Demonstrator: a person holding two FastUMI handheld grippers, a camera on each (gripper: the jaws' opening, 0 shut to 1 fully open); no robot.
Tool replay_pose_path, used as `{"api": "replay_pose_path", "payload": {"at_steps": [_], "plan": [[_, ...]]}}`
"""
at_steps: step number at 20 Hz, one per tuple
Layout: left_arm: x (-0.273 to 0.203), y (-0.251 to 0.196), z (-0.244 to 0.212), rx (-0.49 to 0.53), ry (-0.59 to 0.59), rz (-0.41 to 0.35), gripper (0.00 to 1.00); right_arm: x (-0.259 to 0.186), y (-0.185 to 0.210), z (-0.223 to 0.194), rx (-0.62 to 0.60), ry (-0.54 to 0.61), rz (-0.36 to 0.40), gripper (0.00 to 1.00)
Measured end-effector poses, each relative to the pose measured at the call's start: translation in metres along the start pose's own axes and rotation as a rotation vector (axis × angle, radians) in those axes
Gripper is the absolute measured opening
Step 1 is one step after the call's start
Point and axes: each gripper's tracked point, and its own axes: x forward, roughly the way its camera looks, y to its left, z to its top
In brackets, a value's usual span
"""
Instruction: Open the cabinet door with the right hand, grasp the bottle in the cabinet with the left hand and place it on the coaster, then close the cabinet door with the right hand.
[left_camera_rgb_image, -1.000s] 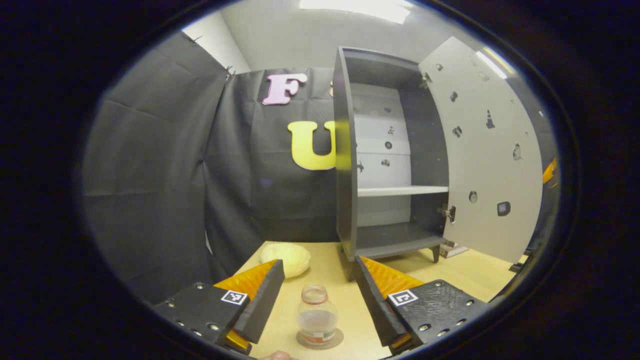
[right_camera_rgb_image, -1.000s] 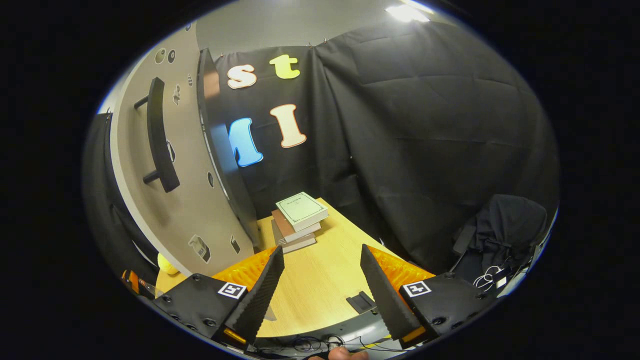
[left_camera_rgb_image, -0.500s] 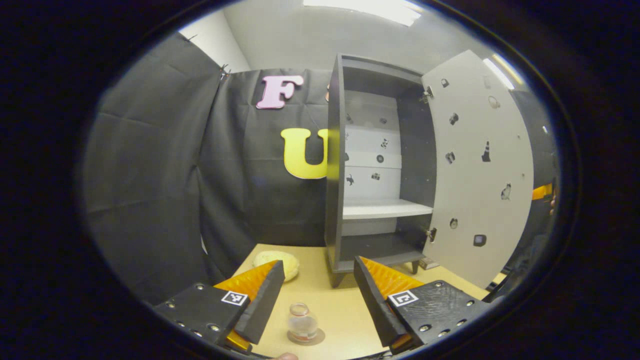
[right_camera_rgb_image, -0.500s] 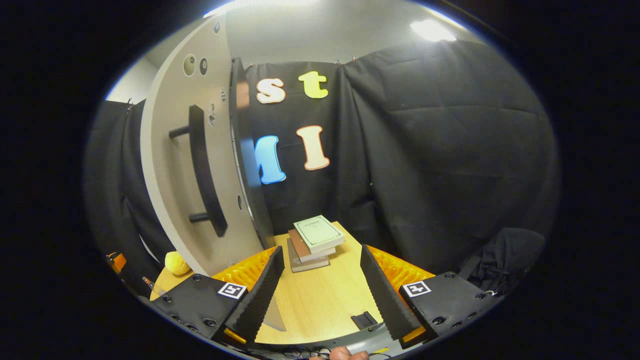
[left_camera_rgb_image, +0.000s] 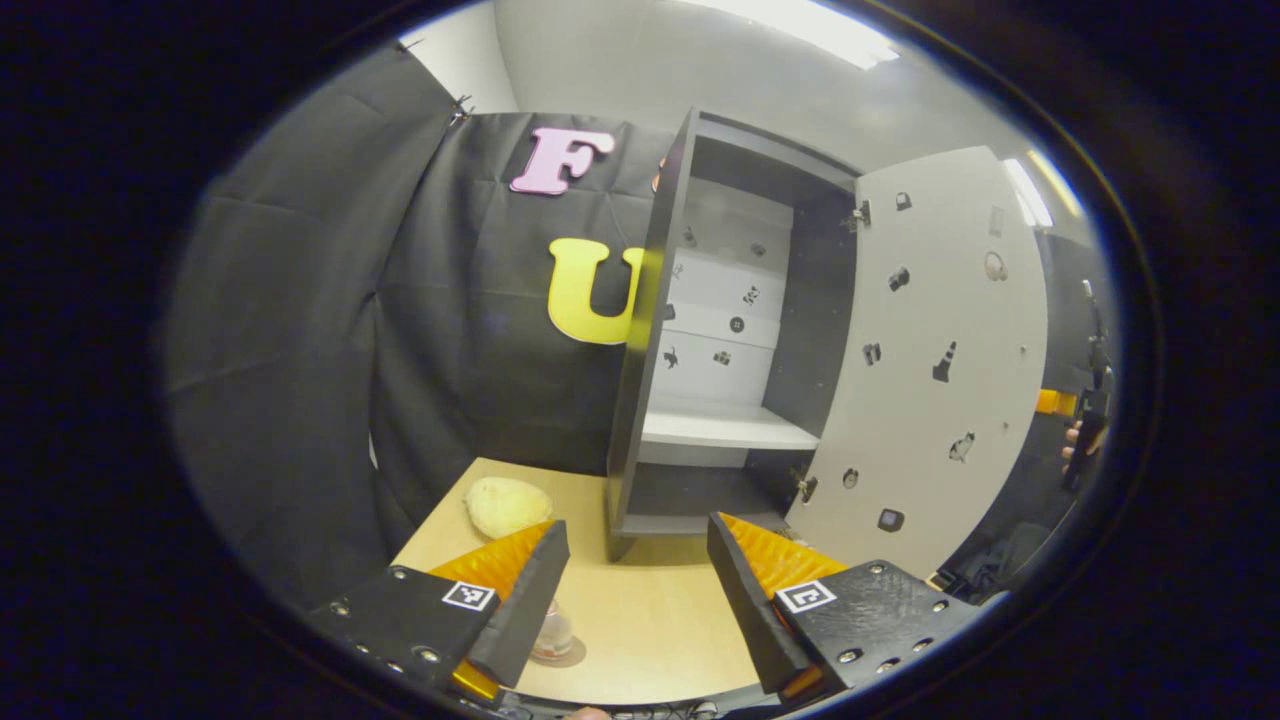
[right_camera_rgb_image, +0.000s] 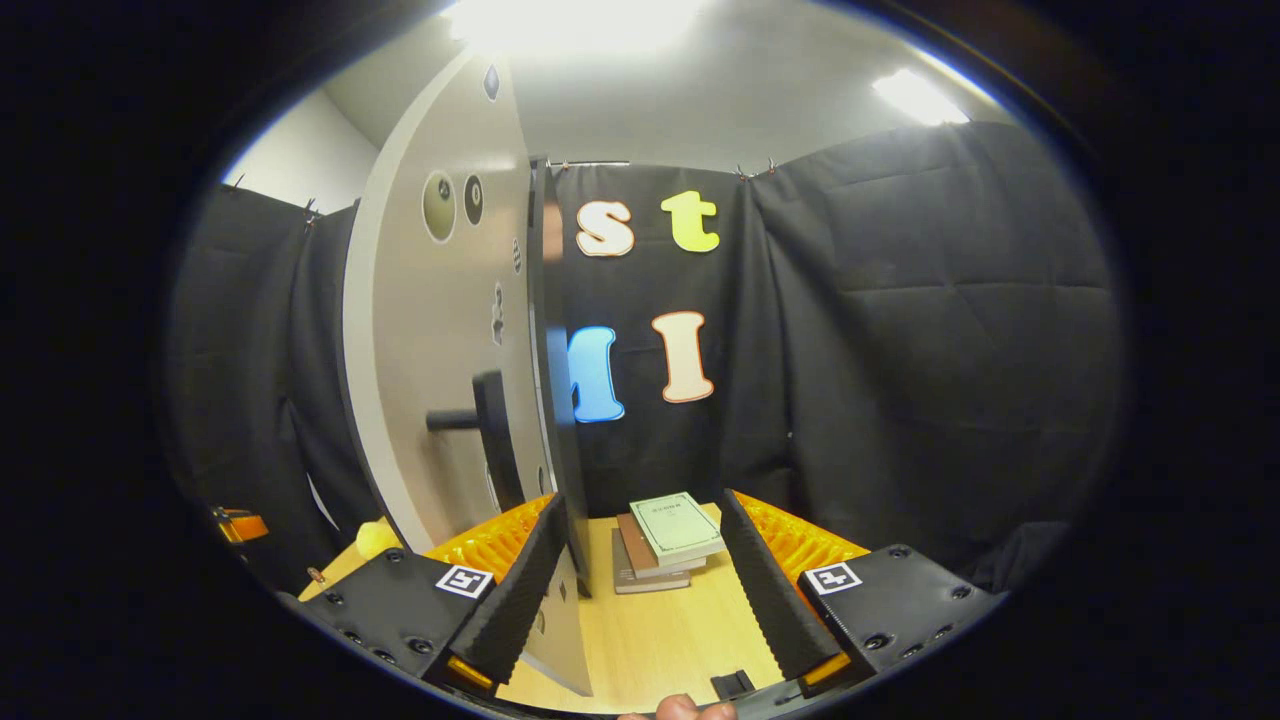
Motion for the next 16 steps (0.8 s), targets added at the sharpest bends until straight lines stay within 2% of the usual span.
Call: {"api": "replay_pose_path", "payload": {"at_steps": [3,4,8,11,13,14,15,16], "plan": [[0.013,-0.005,-0.004,0.01,0.021,-0.009,0.84,0.003,-0.002,0.005,-0.067,0.005,-0.013,1.0],[0.016,-0.009,-0.004,0.016,0.022,-0.022,0.84,0.002,-0.001,0.002,-0.083,0.021,-0.024,0.97],[0.027,-0.021,0.001,0.048,0.012,-0.062,0.86,-0.003,0.015,0.006,-0.088,0.035,-0.025,0.96],[0.027,-0.028,0.005,0.035,0.006,-0.095,0.84,-0.005,0.036,0.002,-0.047,0.064,0.009,0.96],[0.027,-0.026,0.008,0.039,0.005,-0.098,0.86,-0.008,0.054,0.001,-0.044,0.072,0.037,0.96],[0.026,-0.023,0.01,0.04,0.004,-0.096,0.87,-0.008,0.065,0.001,-0.047,0.072,0.055,0.89],[0.025,-0.022,0.011,0.038,0.004,-0.096,0.87,-0.008,0.077,0.0,-0.043,0.076,0.075,0.89],[0.025,-0.02,0.011,0.035,0.005,-0.097,0.84,-0.007,0.089,-0.002,-0.032,0.083,0.098,0.96]]}}
